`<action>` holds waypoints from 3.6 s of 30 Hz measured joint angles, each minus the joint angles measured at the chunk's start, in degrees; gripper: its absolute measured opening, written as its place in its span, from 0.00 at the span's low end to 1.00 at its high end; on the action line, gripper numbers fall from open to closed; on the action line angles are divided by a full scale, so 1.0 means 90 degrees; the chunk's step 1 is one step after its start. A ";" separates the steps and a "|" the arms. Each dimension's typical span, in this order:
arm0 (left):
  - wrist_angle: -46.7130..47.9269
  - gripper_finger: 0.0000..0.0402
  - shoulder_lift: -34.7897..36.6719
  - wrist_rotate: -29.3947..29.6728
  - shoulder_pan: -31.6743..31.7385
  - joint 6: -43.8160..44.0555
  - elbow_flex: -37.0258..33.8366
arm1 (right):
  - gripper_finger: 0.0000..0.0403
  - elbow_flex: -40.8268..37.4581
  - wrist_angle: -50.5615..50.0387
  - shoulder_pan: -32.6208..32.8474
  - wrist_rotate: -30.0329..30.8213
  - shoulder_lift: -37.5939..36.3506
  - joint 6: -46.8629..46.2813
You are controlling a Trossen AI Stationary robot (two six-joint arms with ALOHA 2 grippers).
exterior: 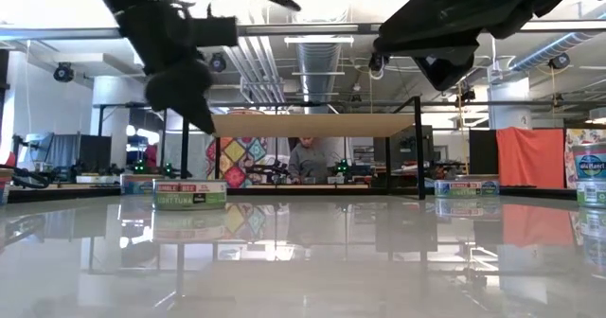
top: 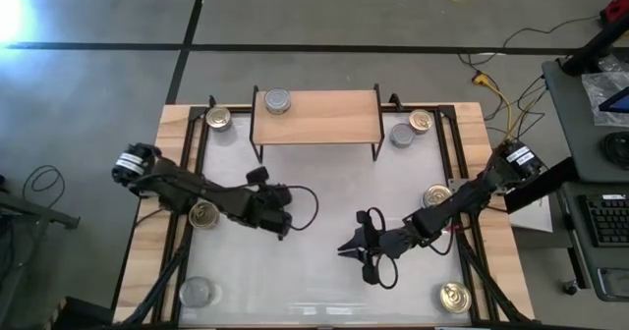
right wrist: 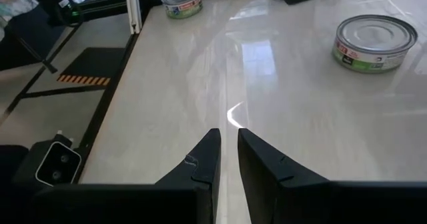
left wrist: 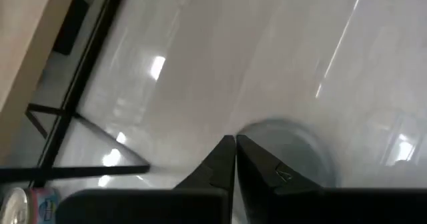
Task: Stack canned seafood by type on shelf
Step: Put the green tuna can on the shelf
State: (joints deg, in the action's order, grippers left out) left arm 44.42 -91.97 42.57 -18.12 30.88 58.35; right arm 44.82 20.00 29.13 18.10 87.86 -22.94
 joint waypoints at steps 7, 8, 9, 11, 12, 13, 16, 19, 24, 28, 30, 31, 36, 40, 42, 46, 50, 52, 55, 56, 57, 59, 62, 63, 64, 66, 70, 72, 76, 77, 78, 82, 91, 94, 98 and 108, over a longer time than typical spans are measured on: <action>-0.0446 0.00 0.0969 -0.0181 -0.0088 0.0345 -0.1341 | 0.11 -0.0002 0.0129 -0.0032 -0.0002 0.0433 0.0287; -0.0518 0.00 0.1135 -0.0187 -0.0118 0.0359 -0.1521 | 0.11 -0.0002 0.0212 -0.0049 -0.0002 0.0516 0.0302; -0.0633 0.00 0.1316 -0.0189 -0.0142 0.0344 -0.1700 | 0.11 -0.0002 0.0251 -0.0074 -0.0003 0.0591 0.0329; -0.0998 0.00 0.1681 -0.0186 -0.0172 0.0198 -0.2016 | 0.11 -0.0008 0.0350 -0.0125 0.0000 0.0748 0.0416; -0.1112 0.00 0.1865 -0.0180 -0.0178 0.0143 -0.2197 | 0.11 -0.0010 0.0416 -0.0164 0.0001 0.0826 0.0454; -0.1195 0.00 0.2020 -0.0185 -0.0178 0.0115 -0.2384 | 0.11 -0.0010 0.0452 -0.0207 -0.0003 0.0886 0.0465; -0.1592 0.00 0.2438 -0.0250 -0.0175 0.0027 -0.2894 | 0.11 -0.0010 0.0696 -0.0408 0.0023 0.1047 0.0514; -0.2031 0.00 0.2684 -0.0353 -0.0175 -0.0026 -0.3377 | 0.11 -0.0010 0.0739 -0.0671 0.0393 0.1150 0.0557; -0.3042 0.00 0.2877 -0.0560 -0.0175 -0.0198 -0.4207 | 0.11 -0.0010 0.0862 -0.1254 0.0876 0.1170 0.0655; -0.4021 0.00 0.2851 -0.0688 -0.0174 -0.0430 -0.4819 | 0.11 -0.0010 0.1026 -0.1781 0.0873 0.1167 0.0850; -0.4364 0.01 0.2750 -0.0718 -0.0173 -0.0559 -0.5028 | 0.12 -0.0007 0.1094 -0.2016 0.0846 0.1167 0.0888; -0.4493 0.02 0.2714 -0.0776 -0.0173 -0.0603 -0.5095 | 0.13 -0.0007 0.1099 -0.2123 0.0843 0.1167 0.0887; -0.5451 0.15 0.2397 -0.1142 -0.0166 -0.0729 -0.5156 | 0.18 -0.0007 0.1303 -0.2430 0.0637 0.1170 0.1140; -0.6341 0.27 0.1958 -0.1253 -0.0168 -0.0746 -0.5156 | 0.22 -0.0005 0.1563 -0.2536 0.0608 0.1170 0.1449; -0.6718 0.33 0.1686 -0.1270 -0.0168 -0.0834 -0.5132 | 0.24 -0.0002 0.1580 -0.2571 0.0605 0.1170 0.1530; -0.7254 0.44 0.1065 -0.1311 -0.0165 -0.0877 -0.4896 | 0.28 -0.0002 0.1496 -0.2576 0.0606 0.1170 0.1546; -0.7312 0.52 0.0440 -0.1311 -0.0161 -0.0875 -0.4426 | 0.31 -0.0002 0.1280 -0.2563 0.0603 0.1170 0.1517; -0.7324 0.55 0.0161 -0.1294 -0.0161 -0.0872 -0.4176 | 0.33 -0.0002 0.1221 -0.2563 0.0603 0.1170 0.1501; -0.7327 0.58 -0.0179 -0.1259 -0.0165 -0.0876 -0.3872 | 0.36 -0.0002 0.1175 -0.2563 0.0604 0.1170 0.1496; -0.7332 0.59 -0.0272 -0.1207 -0.0177 -0.0876 -0.3794 | 0.37 -0.0002 0.1179 -0.2563 0.0605 0.1170 0.1497; -0.7339 0.59 -0.0354 -0.1149 -0.0187 -0.0869 -0.3727 | 0.38 -0.0002 0.1178 -0.2563 0.0605 0.1170 0.1503; -0.7336 0.59 -0.0475 -0.1070 -0.0190 -0.0856 -0.3626 | 0.40 -0.0002 0.1150 -0.2568 0.0605 0.1170 0.1508; -0.7321 0.59 -0.0581 -0.0904 -0.0195 -0.0647 -0.3525 | 0.42 -0.0002 0.1193 -0.2644 0.0659 0.1271 0.1506; -0.7312 0.59 -0.0600 -0.0906 -0.0195 -0.0641 -0.3500 | 0.43 -0.0002 0.1184 -0.2680 0.0662 0.1316 0.1444; -0.7294 0.59 -0.0611 -0.0909 -0.0194 -0.0640 -0.3474 | 0.43 -0.0002 0.1180 -0.2701 0.0666 0.1376 0.1339; -0.7256 0.60 -0.0611 -0.0958 -0.0198 -0.0639 -0.3437 | 0.44 -0.0002 0.1195 -0.2725 0.0688 0.1498 0.1168; -0.7190 0.65 -0.0611 -0.0967 -0.0215 -0.0559 -0.3415 | 0.46 0.0011 0.1216 -0.2711 0.0659 0.1769 0.0990; -0.7174 0.69 -0.0609 -0.0941 -0.0214 -0.0544 -0.3423 | 0.47 0.0069 0.1216 -0.2712 0.0658 0.1878 0.0942; -0.7185 0.77 -0.0611 -0.0783 -0.0219 -0.0544 -0.3429 | 0.48 0.0196 0.1196 -0.2742 0.0670 0.2051 0.0947; -0.7227 0.79 -0.0611 -0.0757 -0.0219 -0.0568 -0.3436 | 0.49 0.0227 0.1190 -0.2760 0.0683 0.2097 0.0946; -0.7277 0.81 -0.0626 -0.0697 -0.0219 -0.0582 -0.3439 | 0.49 0.0262 0.1168 -0.2782 0.0759 0.2131 0.0924; -0.7523 0.88 -0.0725 -0.0600 -0.0203 -0.0779 -0.3459 | 0.49 0.0332 0.1151 -0.2884 0.1256 0.2170 0.0762; -0.9159 0.92 -0.1472 -0.0473 -0.0062 -0.1118 -0.3477 | 0.48 0.0374 0.1152 -0.3042 0.1611 0.2235 0.0659; -0.9836 0.92 -0.1800 -0.0381 0.0007 -0.1274 -0.3476 | 0.49 0.0372 0.1134 -0.3040 0.1453 0.2246 0.0609; -1.0767 0.92 -0.2211 -0.0342 0.0063 -0.1557 -0.3478 | 0.49 0.0372 0.1140 -0.3029 0.0954 0.2253 0.0612; -1.1779 0.92 -0.2851 -0.0438 0.0071 -0.2032 -0.3281 | 0.46 0.0367 0.1123 -0.3022 0.0649 0.2253 0.0444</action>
State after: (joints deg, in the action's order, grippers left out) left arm -61.59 -117.63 38.62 -17.48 12.59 28.82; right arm 48.12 30.11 1.93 23.94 108.14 -18.94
